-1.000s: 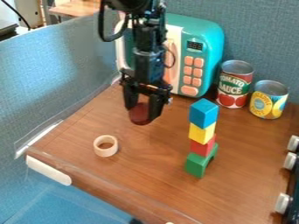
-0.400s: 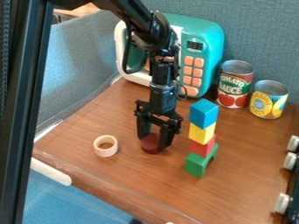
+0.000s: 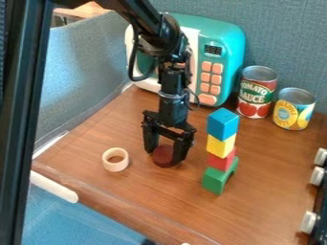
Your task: Take the circular block and put it on the table
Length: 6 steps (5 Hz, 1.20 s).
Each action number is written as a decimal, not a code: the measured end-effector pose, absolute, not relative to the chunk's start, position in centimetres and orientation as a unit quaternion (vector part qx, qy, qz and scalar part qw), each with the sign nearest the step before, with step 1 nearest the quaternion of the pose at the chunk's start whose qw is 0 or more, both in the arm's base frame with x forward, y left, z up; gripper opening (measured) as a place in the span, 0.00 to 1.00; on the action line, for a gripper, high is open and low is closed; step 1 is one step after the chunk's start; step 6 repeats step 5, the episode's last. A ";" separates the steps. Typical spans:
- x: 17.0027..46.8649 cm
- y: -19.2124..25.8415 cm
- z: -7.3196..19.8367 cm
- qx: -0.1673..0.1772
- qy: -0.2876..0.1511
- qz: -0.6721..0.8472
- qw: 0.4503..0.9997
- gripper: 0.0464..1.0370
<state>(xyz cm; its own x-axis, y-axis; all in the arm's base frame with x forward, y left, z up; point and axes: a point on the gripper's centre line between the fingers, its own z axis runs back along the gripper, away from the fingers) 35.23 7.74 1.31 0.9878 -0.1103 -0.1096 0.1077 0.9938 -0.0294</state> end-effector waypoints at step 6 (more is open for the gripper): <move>29.6 8.3 14.8 0.023 -0.036 -0.013 0.999 0.96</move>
